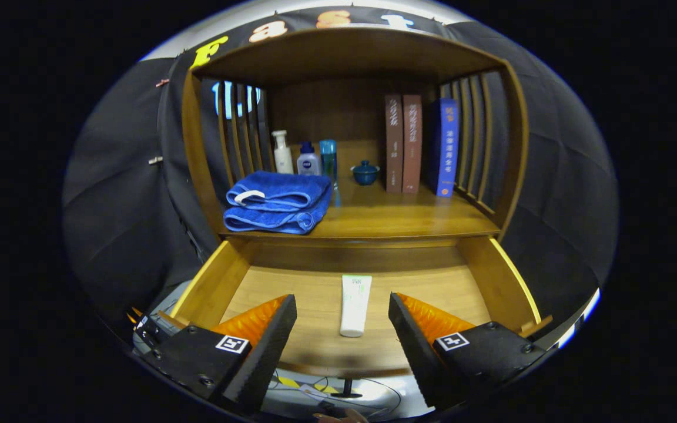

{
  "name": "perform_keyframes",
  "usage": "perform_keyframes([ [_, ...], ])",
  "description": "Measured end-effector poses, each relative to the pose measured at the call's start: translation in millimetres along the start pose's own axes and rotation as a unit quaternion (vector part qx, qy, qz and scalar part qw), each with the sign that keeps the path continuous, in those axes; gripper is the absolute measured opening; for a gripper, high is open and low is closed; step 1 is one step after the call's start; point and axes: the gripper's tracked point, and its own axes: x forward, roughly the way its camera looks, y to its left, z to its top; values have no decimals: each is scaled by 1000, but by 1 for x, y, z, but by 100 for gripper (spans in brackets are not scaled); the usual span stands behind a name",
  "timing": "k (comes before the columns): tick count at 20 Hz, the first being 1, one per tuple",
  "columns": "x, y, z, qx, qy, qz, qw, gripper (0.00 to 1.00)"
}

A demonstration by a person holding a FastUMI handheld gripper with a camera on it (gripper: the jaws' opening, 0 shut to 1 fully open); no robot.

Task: Pull open the drawer, take out the items inside it, and place them on the countertop above the cabinet.

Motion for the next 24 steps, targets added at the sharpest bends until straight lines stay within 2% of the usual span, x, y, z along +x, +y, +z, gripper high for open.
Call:
perform_keyframes([
  [4, 55, -4, -9, 26, 85, -3, 996, 100],
  [7, 87, -11, -29, 27, 158, -13, 987, 99],
  [12, 116, -18, -60, 51, 249, -19, 967, 100],
  [18, 136, -24, -84, 30, 325, -35, 944, 99],
  [21, 141, -24, -96, 40, 352, -32, 935, 77],
  [23, 144, -25, -97, 41, 348, -32, 936, 62],
  [24, 142, -25, -93, 39, 346, -32, 937, 59],
])
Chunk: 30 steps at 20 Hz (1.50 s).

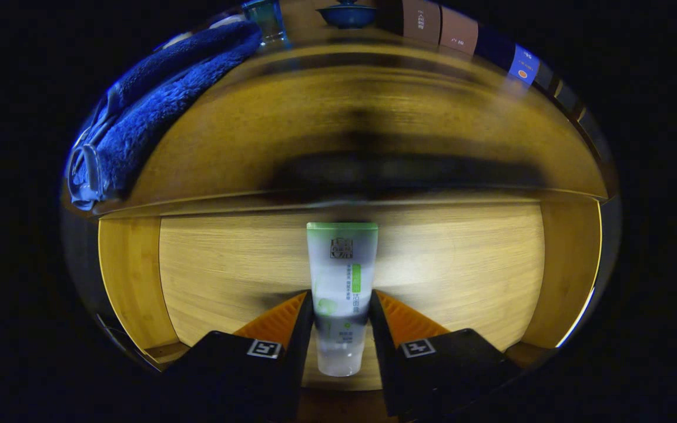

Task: Pull open the drawer, take out the items inside it, and place them on the countertop above the cabinet.

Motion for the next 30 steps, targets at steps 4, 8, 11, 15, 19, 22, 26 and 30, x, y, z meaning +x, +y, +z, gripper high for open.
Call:
perform_keyframes([
  [4, 0, 2, 2, -6, -8, 6, 1000, 41],
  [8, -10, 1, 10, -7, -34, 4, 999, 41],
  [11, -30, 3, 11, -13, -61, 10, 998, 40],
  [15, -75, 4, 3, -19, -108, 26, 994, 40],
  [19, -131, 8, 15, -34, -184, 38, 982, 40],
  [22, -163, 7, 51, -36, -231, 37, 972, 40],
  [26, -158, 3, 109, -34, -227, 23, 973, 40],
  [30, -121, 8, 154, -28, -185, 25, 982, 40],
])
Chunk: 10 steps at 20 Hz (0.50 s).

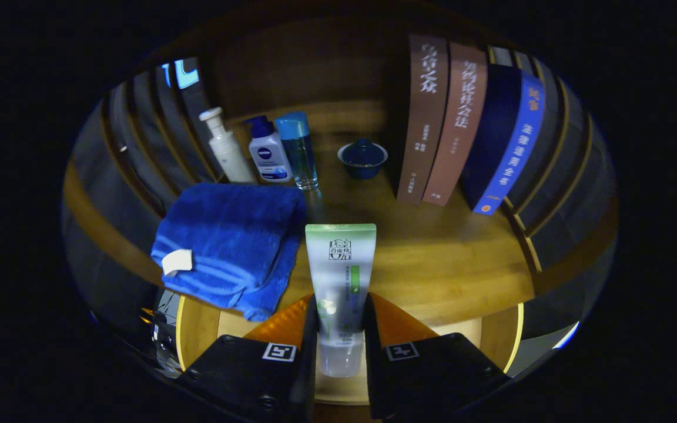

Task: Pull open the drawer, take out the items inside it, and place them on the countertop above the cabinet.

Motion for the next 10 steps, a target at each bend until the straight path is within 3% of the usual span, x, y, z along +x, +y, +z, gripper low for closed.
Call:
perform_keyframes([
  [10, 52, -17, 33, 16, 27, -20, 999, 40],
])
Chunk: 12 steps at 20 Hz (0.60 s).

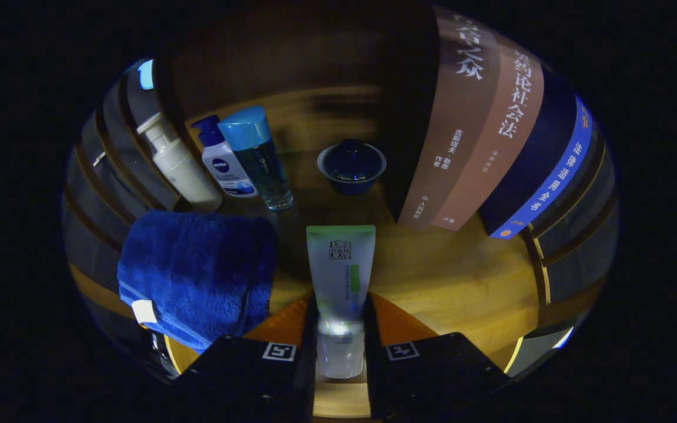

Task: Pull open the drawer, take out the items inside it, and place them on the countertop above the cabinet.

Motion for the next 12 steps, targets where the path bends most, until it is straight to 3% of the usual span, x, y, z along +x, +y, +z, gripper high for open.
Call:
perform_keyframes([
  [4, 7, 2, -10, 26, 15, 17, 999, 44],
  [7, 1, 2, -8, 31, -1, 22, 999, 59],
  [12, -26, 4, -1, 21, -33, 19, 999, 92],
])
